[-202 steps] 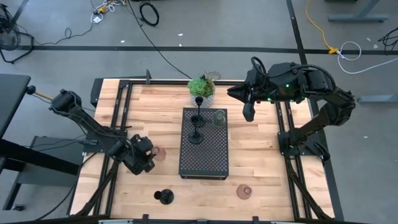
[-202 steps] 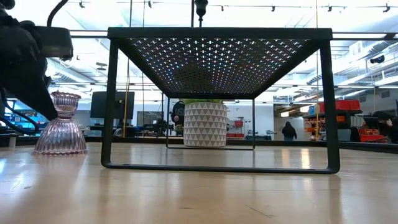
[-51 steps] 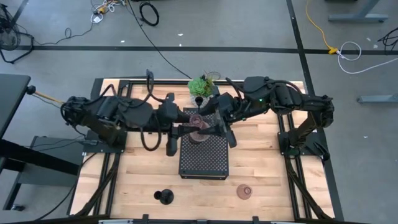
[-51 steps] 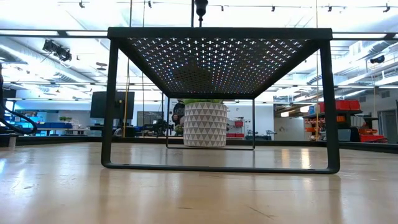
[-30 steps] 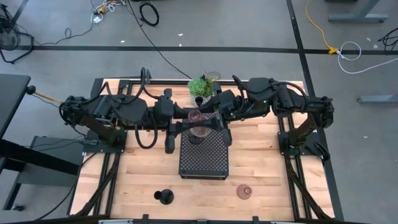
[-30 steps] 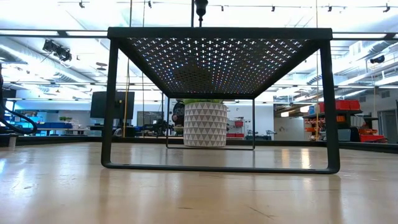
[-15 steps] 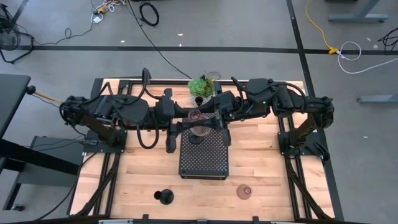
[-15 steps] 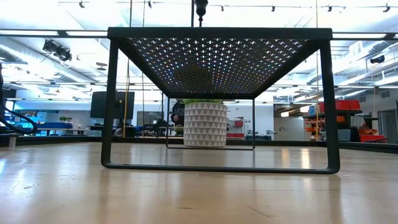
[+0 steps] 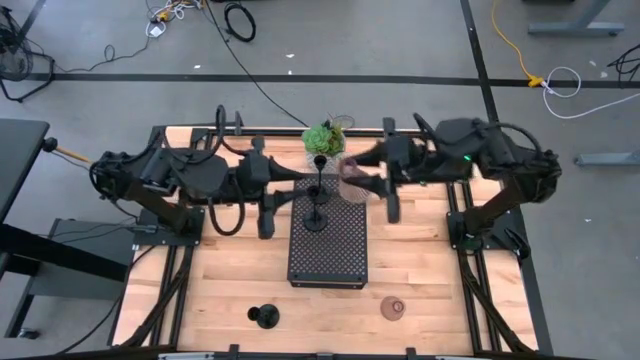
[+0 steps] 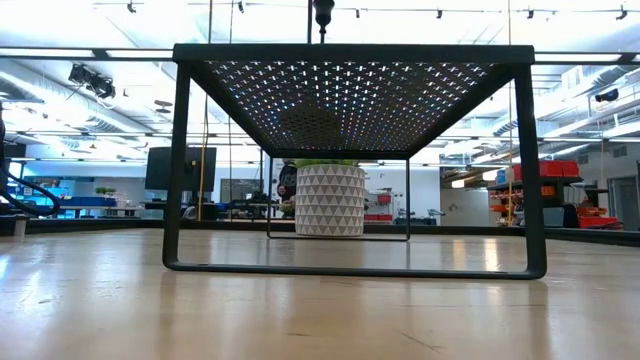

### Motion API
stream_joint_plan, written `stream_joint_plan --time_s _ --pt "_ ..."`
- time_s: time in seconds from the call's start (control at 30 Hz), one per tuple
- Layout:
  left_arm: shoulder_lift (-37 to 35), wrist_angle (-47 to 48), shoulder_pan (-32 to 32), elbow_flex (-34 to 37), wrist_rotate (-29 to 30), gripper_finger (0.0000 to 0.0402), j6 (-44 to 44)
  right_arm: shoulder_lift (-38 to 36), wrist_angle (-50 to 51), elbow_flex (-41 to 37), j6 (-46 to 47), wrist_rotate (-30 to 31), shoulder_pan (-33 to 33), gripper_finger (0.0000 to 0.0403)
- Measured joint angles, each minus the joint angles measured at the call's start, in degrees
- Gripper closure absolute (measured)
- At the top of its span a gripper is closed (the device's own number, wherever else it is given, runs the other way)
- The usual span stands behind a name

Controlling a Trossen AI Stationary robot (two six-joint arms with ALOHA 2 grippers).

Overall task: Pick & Place candle stick holders
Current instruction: Align the pink candle holder on the top with the green candle holder on the shelf

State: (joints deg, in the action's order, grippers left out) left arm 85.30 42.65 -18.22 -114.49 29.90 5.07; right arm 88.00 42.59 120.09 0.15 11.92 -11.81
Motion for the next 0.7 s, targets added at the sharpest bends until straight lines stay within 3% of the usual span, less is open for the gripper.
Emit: stream_joint_plan --time_s 0.1,0.33,0.53,0.7 --pt "-1.33 1.15 0.00 -0.01 2.29 0.0279 0.29 -0.76 5.67 0.04 1.63 5.93 -3.51 0.0282" --pt "-3.55 2.77 0.00 -0.05 2.66 0.0294 0.62 -1.25 10.60 -3.32 9.34 28.78 -15.76 0.0282" --pt "-3.76 3.94 0.00 -0.05 2.61 0.0294 0.72 -5.70 7.96 -20.62 26.25 41.19 -21.75 0.0282" --pt "-3.73 4.38 0.00 -0.05 2.61 0.0294 0.72 -11.25 -8.19 -39.29 32.44 44.63 -22.62 0.0282"
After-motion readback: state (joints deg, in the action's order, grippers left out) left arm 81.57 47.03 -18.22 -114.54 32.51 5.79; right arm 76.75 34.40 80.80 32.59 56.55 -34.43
